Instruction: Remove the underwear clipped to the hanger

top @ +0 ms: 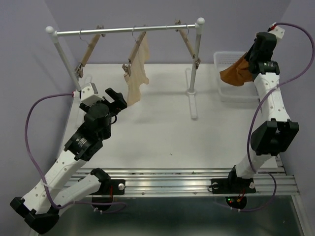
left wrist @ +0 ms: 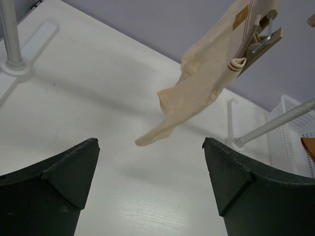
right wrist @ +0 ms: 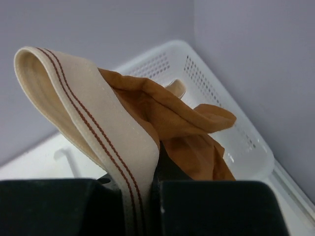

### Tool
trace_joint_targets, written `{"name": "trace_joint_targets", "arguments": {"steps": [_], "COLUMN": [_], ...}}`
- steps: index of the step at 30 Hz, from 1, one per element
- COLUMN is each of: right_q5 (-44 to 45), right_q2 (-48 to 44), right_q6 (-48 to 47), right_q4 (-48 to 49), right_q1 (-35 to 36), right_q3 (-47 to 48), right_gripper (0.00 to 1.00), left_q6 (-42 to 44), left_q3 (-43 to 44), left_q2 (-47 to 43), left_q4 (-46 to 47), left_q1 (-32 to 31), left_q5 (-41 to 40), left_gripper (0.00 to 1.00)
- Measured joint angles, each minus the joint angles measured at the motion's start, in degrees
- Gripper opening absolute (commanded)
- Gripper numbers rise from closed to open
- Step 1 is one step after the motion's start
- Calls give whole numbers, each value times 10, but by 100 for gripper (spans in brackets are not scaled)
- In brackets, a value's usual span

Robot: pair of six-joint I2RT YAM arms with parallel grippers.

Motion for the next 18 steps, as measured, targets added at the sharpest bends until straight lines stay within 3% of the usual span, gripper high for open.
{"name": "trace_joint_targets", "arguments": {"steps": [3,6,7,13,18], "right_q5": [-29,-49,-53,-77,-83], "right_q2": [68,127,148,189,91], "right_q6": [-17,-30,-33,-20,37], "right_q4": [20,31,31,18,32], "right_q1": [-31,-40,-41,-36,-36], "right_q3": [74,110,115,75,-79], "right_gripper": [14,87,100,100,100], "left_q6": [-9,-19,-24,-48,-64], "left_q3": [0,0,0,0,0], "left_q2": [-6,-11,-11,-7,14], "left_q4": [-10,-16,-18,-36,-37], "left_q1": [0,0,1,3,20], "left_q5": [-6,-9,-10,-23,-25], "left_gripper": [99,99,99,99,99]}}
